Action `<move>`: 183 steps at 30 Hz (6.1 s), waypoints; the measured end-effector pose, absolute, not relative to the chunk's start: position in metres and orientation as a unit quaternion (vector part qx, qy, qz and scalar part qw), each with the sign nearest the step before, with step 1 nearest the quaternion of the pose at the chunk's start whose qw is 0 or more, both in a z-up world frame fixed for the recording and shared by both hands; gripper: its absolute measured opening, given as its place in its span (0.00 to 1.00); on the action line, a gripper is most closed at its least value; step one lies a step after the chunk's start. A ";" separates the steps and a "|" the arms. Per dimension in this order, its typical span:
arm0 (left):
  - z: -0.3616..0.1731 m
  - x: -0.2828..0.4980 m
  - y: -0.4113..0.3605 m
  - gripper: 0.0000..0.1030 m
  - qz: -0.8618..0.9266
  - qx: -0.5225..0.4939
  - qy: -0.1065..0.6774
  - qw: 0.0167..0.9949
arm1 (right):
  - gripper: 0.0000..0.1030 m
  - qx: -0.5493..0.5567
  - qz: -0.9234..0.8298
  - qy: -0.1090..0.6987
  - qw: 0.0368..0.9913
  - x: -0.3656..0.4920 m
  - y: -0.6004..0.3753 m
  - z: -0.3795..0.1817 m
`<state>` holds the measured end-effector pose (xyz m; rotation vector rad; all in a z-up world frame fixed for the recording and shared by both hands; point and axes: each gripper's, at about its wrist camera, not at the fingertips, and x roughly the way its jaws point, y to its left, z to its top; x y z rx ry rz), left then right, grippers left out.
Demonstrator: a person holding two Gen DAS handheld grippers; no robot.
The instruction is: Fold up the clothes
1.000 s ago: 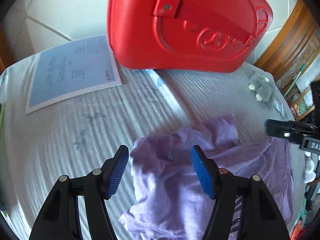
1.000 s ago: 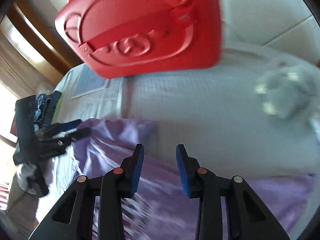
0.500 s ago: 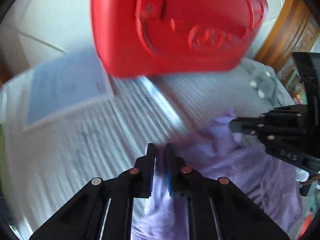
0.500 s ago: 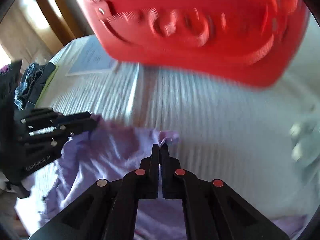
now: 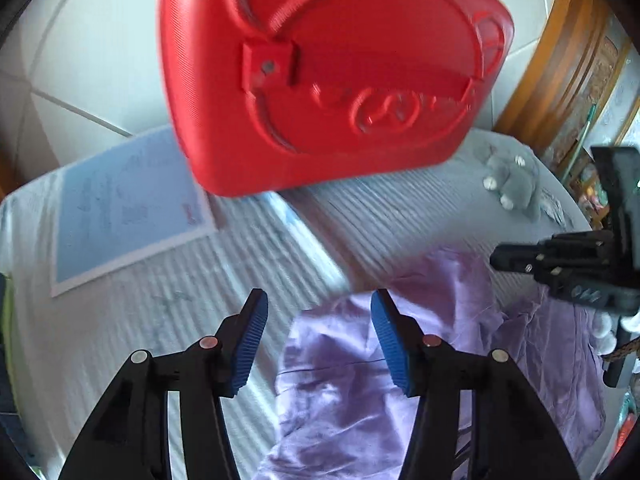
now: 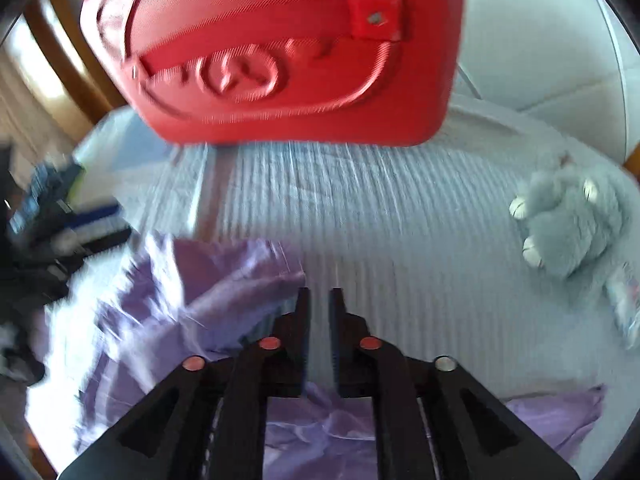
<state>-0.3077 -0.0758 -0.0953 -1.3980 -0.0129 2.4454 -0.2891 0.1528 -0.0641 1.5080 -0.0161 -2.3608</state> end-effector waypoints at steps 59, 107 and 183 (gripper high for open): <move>-0.048 -0.267 -0.046 0.13 0.900 -0.402 0.124 0.115 | 0.03 0.376 -0.872 0.181 0.254 -0.205 0.114 -0.023; -0.121 0.138 -0.064 0.76 0.786 -0.611 -0.022 0.097 | 0.62 0.566 -0.823 -0.029 0.026 0.117 0.391 -0.087; -0.024 -0.087 -0.106 0.83 0.867 -0.486 0.006 0.111 | 0.51 0.499 -0.866 -0.016 0.008 -0.032 0.395 -0.032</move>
